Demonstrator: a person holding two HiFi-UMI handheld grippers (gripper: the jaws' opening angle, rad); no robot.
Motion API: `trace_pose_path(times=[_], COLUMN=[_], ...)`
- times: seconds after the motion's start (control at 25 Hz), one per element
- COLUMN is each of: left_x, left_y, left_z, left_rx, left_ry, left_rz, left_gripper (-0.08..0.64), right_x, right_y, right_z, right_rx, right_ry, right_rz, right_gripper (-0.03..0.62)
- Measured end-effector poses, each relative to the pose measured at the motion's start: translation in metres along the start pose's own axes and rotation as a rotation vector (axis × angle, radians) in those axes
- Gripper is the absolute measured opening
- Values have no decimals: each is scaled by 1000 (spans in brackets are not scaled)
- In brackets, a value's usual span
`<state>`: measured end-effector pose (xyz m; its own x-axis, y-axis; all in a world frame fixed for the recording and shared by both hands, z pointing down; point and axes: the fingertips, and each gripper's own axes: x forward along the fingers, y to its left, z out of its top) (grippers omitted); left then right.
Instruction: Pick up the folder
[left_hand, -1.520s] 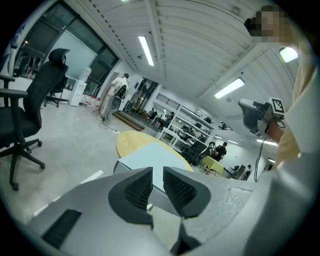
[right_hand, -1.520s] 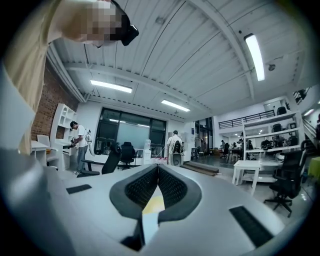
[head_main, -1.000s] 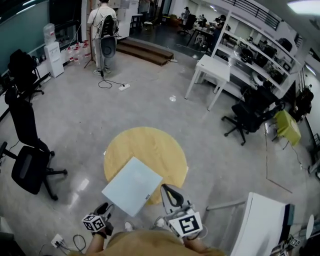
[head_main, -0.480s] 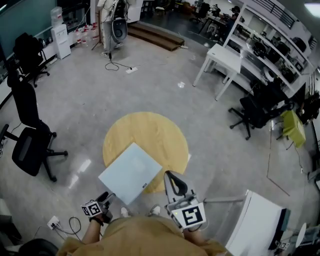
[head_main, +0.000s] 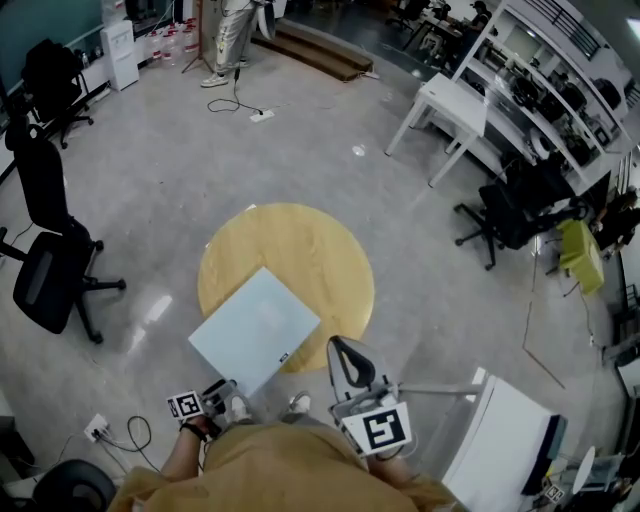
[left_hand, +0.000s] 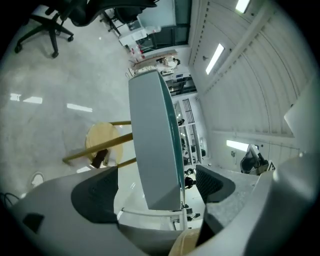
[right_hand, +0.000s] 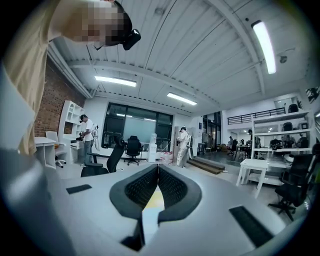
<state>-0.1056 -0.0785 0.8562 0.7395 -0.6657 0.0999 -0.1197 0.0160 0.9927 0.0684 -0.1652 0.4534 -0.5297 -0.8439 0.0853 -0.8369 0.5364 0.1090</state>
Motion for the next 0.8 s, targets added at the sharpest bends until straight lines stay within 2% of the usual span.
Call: trace_pose_path(times=[0.04,0.12,0.16,0.2,0.28,0.32,0.36,0.52,0.8], left_x=[2,0,1,6,22,28,31,37,56], left_y=[4,20,23,17,-7,-13,-15,-13,-20], left_z=[0,1,0,-4,-14,-17,-19,-27,-24], left_rx=[10,103,116,69,-100,-149,-166,-137,-109], left_ry=[14,60,74,71,36,21,11,-4,-52], left_rz=[9,97,113,76,-71,-117,-135,-126,-151], left_gripper=[469,470,469,469,469,469,469,469,469], right_x=[2,7,9,10,10,10,8,-7,-19], right_y=[0,1,1,0,-4,-6,-7,-10,-18], right_z=[-2,-6,-6,-7,-8,-9,-10,-8,0], right_rx=[-5,-21,-32,-43,-58,-67,-77,-85,-127], right_ry=[4,9,10,13,23,33,46,81,60], right_rz=[1,5,8,12,17,19,21,20,32], right_gripper=[0,0,0,0,0,0,0,0,0])
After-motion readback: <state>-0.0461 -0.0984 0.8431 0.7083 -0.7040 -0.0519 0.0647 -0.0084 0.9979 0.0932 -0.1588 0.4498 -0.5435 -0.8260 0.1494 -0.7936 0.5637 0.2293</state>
